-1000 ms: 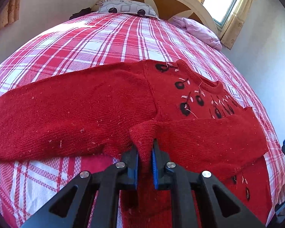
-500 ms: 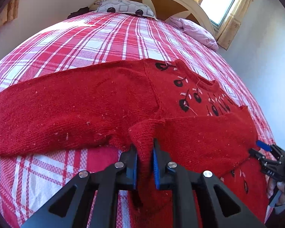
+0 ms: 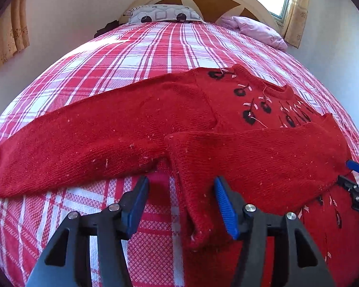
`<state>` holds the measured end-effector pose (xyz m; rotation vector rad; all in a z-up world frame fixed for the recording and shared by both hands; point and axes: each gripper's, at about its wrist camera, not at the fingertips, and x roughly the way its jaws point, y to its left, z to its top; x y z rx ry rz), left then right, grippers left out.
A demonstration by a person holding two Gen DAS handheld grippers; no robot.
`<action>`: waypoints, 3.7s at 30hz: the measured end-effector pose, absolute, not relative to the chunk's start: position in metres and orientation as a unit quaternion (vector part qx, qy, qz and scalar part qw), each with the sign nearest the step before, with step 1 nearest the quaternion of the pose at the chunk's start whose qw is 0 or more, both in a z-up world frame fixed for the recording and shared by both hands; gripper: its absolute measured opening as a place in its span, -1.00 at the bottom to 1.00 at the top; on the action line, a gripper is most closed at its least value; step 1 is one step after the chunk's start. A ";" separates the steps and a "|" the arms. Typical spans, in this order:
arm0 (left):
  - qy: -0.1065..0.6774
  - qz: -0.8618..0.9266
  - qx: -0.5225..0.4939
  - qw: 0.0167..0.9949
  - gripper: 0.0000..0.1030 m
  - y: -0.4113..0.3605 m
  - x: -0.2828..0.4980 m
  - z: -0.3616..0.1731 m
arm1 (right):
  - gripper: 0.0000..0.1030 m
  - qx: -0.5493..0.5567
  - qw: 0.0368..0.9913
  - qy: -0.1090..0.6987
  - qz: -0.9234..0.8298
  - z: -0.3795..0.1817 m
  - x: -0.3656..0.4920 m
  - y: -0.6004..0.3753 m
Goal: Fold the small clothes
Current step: 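Open the left gripper to release the sleeve and lift away, then grasp the sweater side edge with the left gripper and lift it, then fold the lifted side over the sweater center and open the left gripper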
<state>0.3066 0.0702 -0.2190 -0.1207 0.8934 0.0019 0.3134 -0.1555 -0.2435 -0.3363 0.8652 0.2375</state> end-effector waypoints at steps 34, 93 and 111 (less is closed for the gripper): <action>0.321 0.215 -0.357 0.850 0.16 0.325 0.194 -0.189 | 0.46 -0.108 0.951 0.283 0.066 -0.219 0.270 -0.194; 0.268 -0.126 -0.070 0.953 -0.93 -0.061 0.321 -0.090 | 0.46 -0.001 0.972 0.234 0.035 -0.204 0.239 -0.257; 0.296 -0.144 0.130 0.935 -0.89 -0.136 0.297 -0.146 | 0.50 0.027 0.966 0.256 0.023 -0.214 0.246 -0.269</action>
